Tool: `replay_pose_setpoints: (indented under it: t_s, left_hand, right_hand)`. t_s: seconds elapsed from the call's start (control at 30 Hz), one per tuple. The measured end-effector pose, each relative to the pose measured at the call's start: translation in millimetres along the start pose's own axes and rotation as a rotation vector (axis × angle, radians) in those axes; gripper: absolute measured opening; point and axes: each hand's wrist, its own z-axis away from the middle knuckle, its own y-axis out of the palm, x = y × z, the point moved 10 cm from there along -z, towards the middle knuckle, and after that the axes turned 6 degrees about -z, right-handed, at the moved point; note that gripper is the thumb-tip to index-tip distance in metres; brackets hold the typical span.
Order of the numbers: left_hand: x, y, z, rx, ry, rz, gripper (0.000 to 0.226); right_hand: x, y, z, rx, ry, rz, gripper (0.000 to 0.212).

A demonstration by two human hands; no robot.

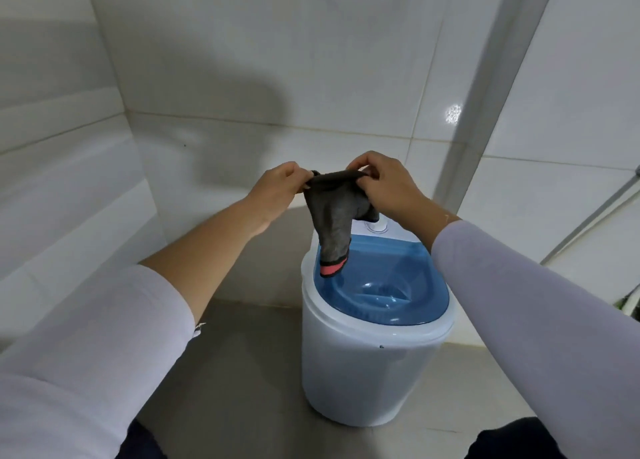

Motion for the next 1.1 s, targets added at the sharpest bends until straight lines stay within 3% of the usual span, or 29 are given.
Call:
replay_pose_setpoints:
  t_s: [0.2,0.33,0.4,0.53,0.6,0.7,0.83,1.1]
  left_hand:
    - [30,-67,-15,-0.061,-0.028,-0.194,0.036]
    - [55,-100,-29,-0.068,-0.041,-0.288,0.026]
    - [68,-116,-41,-0.1,-0.065,-0.279,0.019]
    - [76,-137,-66,-0.054,-0.124,-0.258,0.031]
    - [64,-148,-78,-0.028,-0.147,-0.277,0.029]
    - [32,-168,-92,-0.009,-0.187,-0.315,0.006]
    - [-21,-198,-100,0.045,-0.235,-0.351,0.027]
    - [-146,-283,-97,0.123,-0.295,-0.385,0.018]
  right_hand:
    - [17,52,-47,0.113,-0.009,-0.033,0.036]
    - [21,91,-77,0.2,-0.015,-0.012,0.036]
    - [21,111,-91,0.248,-0.015,-0.018,0.033]
    - [28,139,-117,0.345,-0.02,-0.041,0.02]
    - [41,141,-131,0.37,-0.033,-0.033,0.016]
    - [74,131,-151,0.378,-0.049,-0.016,0.02]
    - [128,106,-174,0.369,-0.072,-0.007,0.018]
    - [255,47,-218,0.337,-0.071,-0.027,0.017]
